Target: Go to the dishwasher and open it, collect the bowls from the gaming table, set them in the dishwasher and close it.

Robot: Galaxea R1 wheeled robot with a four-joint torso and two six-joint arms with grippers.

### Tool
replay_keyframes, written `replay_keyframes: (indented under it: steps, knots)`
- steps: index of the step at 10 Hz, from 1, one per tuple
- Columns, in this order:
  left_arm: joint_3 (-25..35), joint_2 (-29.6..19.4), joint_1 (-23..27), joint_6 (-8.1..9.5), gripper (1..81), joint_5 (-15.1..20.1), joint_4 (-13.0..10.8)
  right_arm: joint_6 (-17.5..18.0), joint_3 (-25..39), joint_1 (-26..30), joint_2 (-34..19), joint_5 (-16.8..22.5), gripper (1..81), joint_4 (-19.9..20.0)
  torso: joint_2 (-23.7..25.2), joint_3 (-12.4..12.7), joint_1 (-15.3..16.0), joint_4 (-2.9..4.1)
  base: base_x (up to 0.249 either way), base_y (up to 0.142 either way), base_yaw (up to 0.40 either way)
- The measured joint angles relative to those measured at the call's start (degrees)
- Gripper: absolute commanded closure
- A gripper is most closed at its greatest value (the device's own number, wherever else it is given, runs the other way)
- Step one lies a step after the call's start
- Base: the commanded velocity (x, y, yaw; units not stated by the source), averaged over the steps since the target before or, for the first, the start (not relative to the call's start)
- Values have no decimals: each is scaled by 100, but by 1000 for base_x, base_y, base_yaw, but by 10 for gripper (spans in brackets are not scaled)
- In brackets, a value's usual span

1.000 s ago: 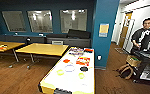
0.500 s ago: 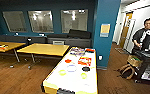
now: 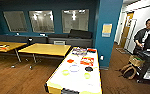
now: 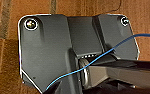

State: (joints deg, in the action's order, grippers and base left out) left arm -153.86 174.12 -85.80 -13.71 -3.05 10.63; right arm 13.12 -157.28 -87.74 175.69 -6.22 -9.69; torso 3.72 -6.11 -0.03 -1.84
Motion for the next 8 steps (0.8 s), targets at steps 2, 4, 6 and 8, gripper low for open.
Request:
replay_keyframes:
  steps: [2, 4, 6, 8]
  knots:
    - [0, 0, 2, 0, 10, 0, 0, 0, 0, 2, -16, -1, 10, 0, 0, 0, 0, 0, 0, 127, 0]
    - [0, 0, 2, 0, 10, -1, 0, 0, 0, 0, -11, 0, 10, 0, 0, 0, 0, 0, 0, 126, 0]
    - [0, 0, 0, 0, 10, -1, 0, -2, 0, 0, -11, -1, 10, 0, 0, 0, 0, 0, 0, 126, 0]
    - [0, 0, 2, 0, 10, -1, 0, 0, 0, 2, -13, 0, 10, 0, 0, 0, 0, 0, 0, 126, 0]
